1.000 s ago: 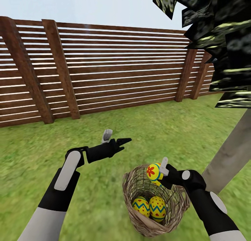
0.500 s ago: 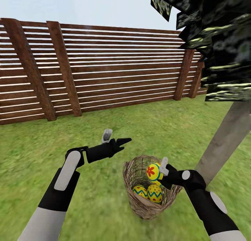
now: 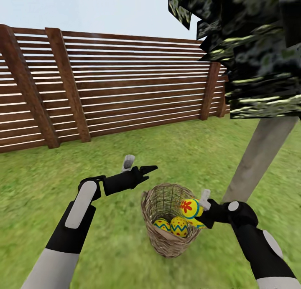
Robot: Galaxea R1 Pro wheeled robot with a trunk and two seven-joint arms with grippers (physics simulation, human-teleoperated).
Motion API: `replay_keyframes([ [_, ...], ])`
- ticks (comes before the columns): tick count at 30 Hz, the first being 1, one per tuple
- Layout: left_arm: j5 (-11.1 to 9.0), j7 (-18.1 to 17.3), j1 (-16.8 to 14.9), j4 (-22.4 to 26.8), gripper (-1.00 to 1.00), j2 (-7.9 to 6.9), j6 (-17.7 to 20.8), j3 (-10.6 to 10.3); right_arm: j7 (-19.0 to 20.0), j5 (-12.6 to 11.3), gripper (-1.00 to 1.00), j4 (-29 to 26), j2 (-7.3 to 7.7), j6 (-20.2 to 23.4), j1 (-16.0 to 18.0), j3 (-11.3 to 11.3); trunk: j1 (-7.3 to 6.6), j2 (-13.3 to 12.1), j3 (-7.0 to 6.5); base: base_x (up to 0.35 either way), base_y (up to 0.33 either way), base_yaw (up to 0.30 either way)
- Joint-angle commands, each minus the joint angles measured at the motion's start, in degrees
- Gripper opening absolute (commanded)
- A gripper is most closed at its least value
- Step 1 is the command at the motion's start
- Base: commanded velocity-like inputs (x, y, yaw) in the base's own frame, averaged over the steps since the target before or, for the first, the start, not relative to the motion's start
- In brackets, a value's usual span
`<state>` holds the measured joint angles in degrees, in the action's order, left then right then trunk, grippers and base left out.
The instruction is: Take the three Easter eggs out of the wicker basket on the lawn in the garden, then place them on the lawn next to a single tree (choose any tree) so that all three eggs are next to the same tree and none are left in the basket.
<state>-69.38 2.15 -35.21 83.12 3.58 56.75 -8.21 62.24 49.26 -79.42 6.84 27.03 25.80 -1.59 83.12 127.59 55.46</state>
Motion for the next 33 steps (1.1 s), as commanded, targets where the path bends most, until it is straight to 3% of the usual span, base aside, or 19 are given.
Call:
replay_keyframes([
  [1, -0.2, 0.2, 0.0, 0.0, 1.0, 0.02, 0.2, 0.0, 0.8, 0.2, -1.0, -0.1, 0.03, 1.3, 0.0, -1.2, -0.01, 0.0, -0.01, 0.0, 0.0, -0.185],
  [4, -0.2, 0.2, 0.0, 0.0, 1.0, 0.02, 0.2, 0.0, 1.2, 0.2, -1.0, -0.1, 0.11, 1.8, 0.0, -6.1, -0.01, 0.0, -0.21, 0.0, 0.0, -0.185],
  [7, -0.2, 0.2, 0.0, 0.0, 1.0, 0.02, 0.2, 0.0, 1.1, 0.2, -1.0, -0.1, 0.11, 1.9, 0.0, -7.5, -0.01, 0.0, -0.4, 0.0, 0.0, -0.17],
  [10, -0.2, 0.2, 0.0, 0.0, 1.0, 0.02, 0.2, 0.0, 1.1, 0.2, -1.0, 0.0, 0.03, 1.8, 0.0, -12.7, -0.01, 0.0, -0.46, 0.0, 0.0, -0.054],
  [11, -0.2, 0.2, 0.0, 0.0, 1.0, 0.02, 0.2, 0.0, 1.1, 0.2, -1.0, 0.2, 0.02, 1.8, 0.0, -13.4, -0.01, 0.0, -0.46, 0.0, 0.0, -0.007],
  [14, -0.2, 0.2, 0.0, -0.1, 1.0, 0.02, 0.2, 0.0, 1.1, 0.3, -1.0, 1.0, 0.02, 1.8, 0.0, -14.5, -0.01, 0.0, -0.47, 0.0, 0.0, -0.001],
  [17, -0.2, 0.2, 0.0, -0.1, 1.0, 0.02, 0.2, -0.1, 0.7, 0.5, -1.0, 4.1, 0.02, 1.8, 0.0, -17.2, -0.01, 0.0, -0.47, 0.0, 0.0, 0.0],
  [20, -0.3, 0.2, 0.0, 0.0, 1.0, 0.02, 0.2, -0.1, -0.3, 0.6, -1.0, 8.1, 0.16, 1.6, 0.0, -17.7, -0.01, 0.0, -0.47, 0.0, 0.0, 0.0],
  [25, -0.3, 0.2, 0.0, 0.0, 1.0, 0.02, 0.2, -0.1, -6.6, 0.3, -1.0, 14.4, 0.43, 1.4, 0.0, -18.0, -0.01, 0.0, -0.47, 0.0, 0.0, 0.0],
  [28, -0.3, 0.2, 0.0, 0.0, 1.0, 0.02, 0.2, 0.0, -8.6, 0.2, -1.0, 17.1, 0.46, 1.3, 0.0, -20.9, -0.01, 0.0, -0.47, 0.0, 0.0, 0.0],
  [33, -0.3, 0.2, 0.0, 0.0, 1.0, 0.02, 0.2, 0.0, -12.8, 0.1, -1.0, 17.7, 0.39, 1.3, 0.0, -22.9, -0.01, 0.0, -0.47, 0.0, 0.0, 0.0],
])
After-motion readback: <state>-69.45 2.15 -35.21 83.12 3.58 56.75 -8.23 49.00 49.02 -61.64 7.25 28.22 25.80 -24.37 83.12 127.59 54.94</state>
